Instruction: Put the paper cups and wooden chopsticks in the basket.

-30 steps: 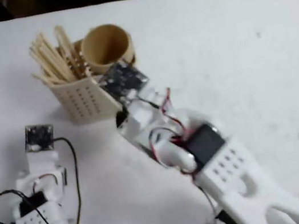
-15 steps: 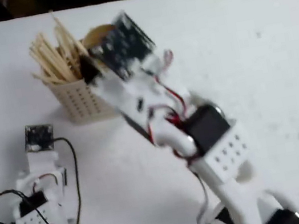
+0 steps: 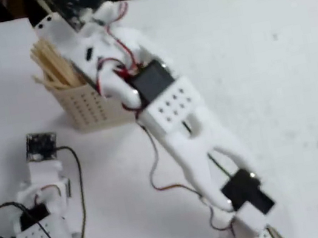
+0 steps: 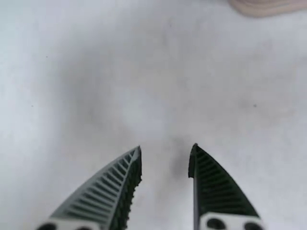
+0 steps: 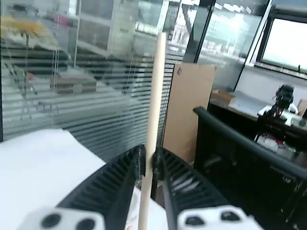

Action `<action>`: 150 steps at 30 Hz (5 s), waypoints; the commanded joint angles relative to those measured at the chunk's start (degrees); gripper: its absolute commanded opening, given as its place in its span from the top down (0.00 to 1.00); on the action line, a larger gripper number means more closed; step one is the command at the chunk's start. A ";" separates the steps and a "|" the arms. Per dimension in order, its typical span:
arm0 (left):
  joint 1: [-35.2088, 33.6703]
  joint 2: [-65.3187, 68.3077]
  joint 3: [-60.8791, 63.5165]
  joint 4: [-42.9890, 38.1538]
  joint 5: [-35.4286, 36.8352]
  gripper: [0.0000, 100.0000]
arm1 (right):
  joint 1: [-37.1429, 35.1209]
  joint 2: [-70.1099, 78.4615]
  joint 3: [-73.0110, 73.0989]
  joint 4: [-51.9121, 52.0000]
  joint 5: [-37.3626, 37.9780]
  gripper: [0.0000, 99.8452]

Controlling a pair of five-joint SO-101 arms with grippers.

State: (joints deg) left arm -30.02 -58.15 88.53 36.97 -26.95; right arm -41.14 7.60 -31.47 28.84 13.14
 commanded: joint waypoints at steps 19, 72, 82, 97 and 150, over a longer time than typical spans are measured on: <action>0.66 -1.10 -0.35 -0.97 0.44 0.83 | -1.19 1.71 -3.87 4.26 -16.88 0.98; 4.26 -1.19 -25.49 30.51 0.97 0.83 | 0.13 -78.29 58.81 69.58 -16.88 0.98; 7.87 -1.19 -34.02 45.98 0.97 0.83 | 3.30 -109.93 72.62 67.12 -10.20 0.98; 7.96 -1.19 -34.20 39.91 0.79 0.83 | 21.05 -110.99 72.97 66.86 -9.85 0.98; 7.87 -42.68 8.70 32.00 10.99 0.83 | 47.78 -110.81 128.35 44.00 11.87 0.98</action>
State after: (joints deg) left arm -22.46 -100.62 97.23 68.18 -16.66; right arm 5.98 -102.73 96.35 72.00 24.48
